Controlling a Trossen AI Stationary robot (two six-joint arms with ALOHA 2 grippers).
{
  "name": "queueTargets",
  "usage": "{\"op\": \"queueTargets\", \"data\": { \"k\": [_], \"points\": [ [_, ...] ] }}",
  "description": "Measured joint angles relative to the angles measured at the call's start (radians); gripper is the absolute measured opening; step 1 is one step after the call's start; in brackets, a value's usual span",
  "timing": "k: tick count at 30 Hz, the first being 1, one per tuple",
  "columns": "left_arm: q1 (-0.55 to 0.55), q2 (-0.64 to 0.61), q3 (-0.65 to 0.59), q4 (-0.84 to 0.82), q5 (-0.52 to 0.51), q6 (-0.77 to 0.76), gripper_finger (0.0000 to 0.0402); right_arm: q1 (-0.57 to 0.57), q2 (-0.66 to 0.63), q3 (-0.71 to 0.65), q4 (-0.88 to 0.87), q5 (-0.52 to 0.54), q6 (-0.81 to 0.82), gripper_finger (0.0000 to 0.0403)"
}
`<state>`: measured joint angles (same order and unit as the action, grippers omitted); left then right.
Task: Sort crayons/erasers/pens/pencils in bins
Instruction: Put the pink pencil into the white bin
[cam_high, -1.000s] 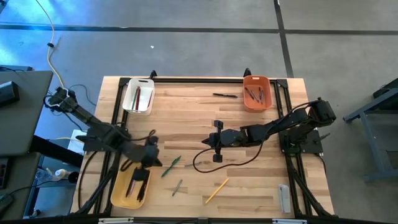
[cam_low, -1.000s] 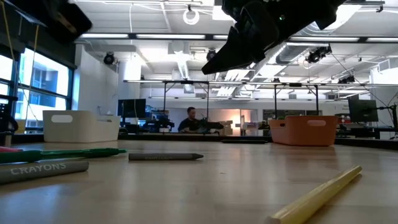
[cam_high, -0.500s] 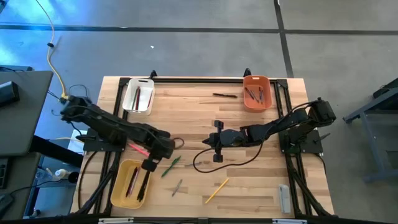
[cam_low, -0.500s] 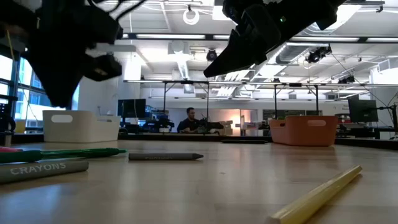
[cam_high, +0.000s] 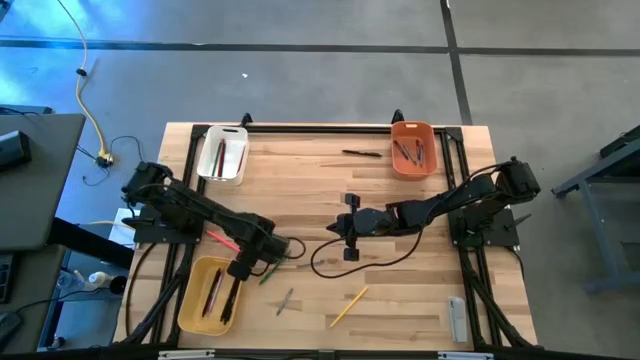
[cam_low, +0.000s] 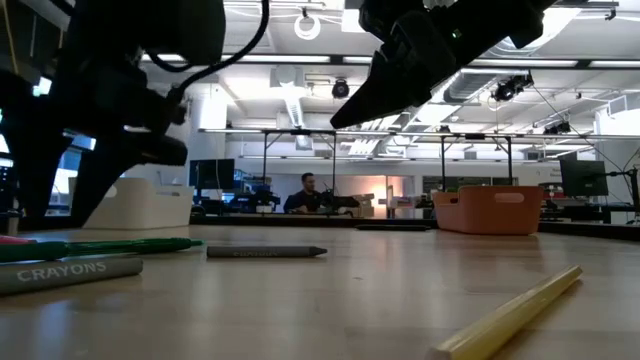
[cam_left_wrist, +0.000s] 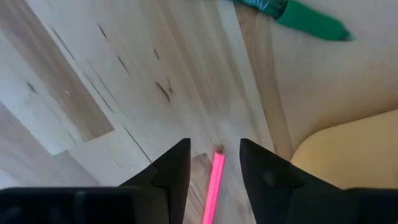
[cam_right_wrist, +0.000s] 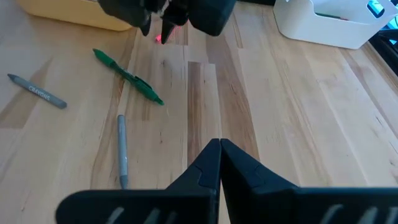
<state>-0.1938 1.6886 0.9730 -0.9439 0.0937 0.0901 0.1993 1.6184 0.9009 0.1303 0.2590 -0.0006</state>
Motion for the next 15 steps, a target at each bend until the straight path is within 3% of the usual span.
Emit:
{"op": "queueTargets", "data": {
  "k": [15],
  "points": [
    [-0.016, 0.066, -0.001, -0.029, -0.012, -0.008, 0.0098, 0.000, 0.000, 0.000, -0.005, 0.000, 0.000, 0.0000]
  ]
}}
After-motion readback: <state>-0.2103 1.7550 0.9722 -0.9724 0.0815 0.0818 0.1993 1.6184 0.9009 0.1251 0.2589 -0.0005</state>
